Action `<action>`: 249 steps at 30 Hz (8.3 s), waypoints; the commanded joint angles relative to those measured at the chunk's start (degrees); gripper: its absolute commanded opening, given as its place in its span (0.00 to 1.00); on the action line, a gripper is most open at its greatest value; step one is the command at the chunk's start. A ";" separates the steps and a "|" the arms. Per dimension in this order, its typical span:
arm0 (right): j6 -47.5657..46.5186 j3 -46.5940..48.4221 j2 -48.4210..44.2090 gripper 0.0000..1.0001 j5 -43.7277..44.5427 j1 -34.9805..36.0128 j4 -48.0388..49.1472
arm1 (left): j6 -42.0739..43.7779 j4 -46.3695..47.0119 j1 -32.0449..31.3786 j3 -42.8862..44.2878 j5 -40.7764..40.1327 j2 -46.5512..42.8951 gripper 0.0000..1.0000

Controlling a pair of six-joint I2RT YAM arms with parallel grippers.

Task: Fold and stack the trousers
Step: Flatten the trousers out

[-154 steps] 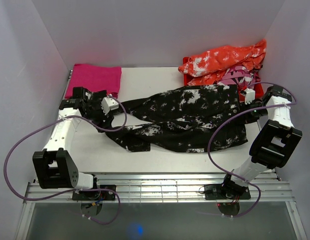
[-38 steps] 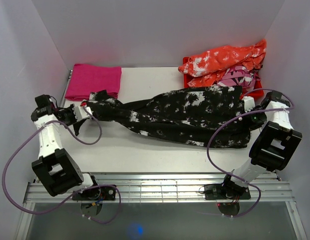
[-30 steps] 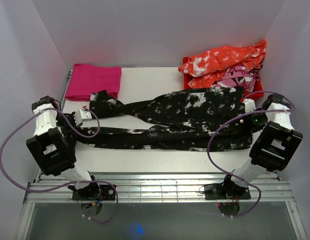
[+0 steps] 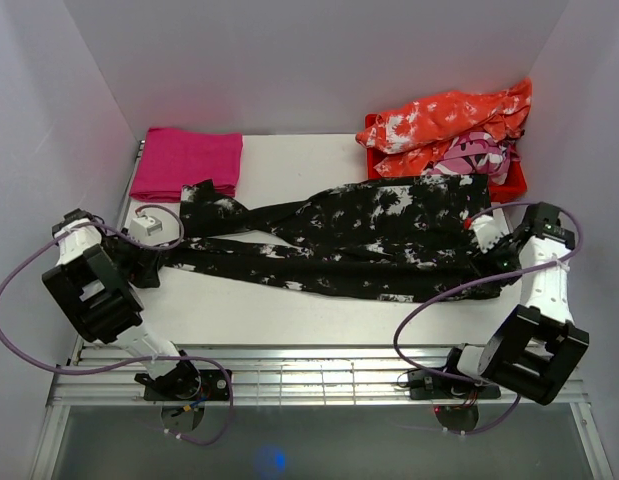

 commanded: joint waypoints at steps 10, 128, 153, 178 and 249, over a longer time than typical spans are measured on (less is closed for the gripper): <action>0.17 -21.27 0.51 0.68 6.02 16.09 13.61 | -1.47 15.92 -1.00 -6.40 -3.99 3.24 0.97; -7.19 5.34 26.45 0.08 -5.24 -22.48 -2.98 | -9.40 2.84 2.42 -15.72 -18.31 -0.52 0.67; -5.01 0.03 9.58 0.44 -2.07 -3.79 -5.73 | -2.95 -11.06 -17.39 -5.43 9.98 -16.79 0.98; -4.91 -16.97 11.51 0.40 11.30 -0.43 14.23 | -19.76 13.12 -42.76 -15.38 1.73 -8.18 0.01; 13.18 6.94 8.52 0.47 -15.67 12.22 2.72 | -58.80 22.79 -64.11 23.83 8.08 3.26 0.98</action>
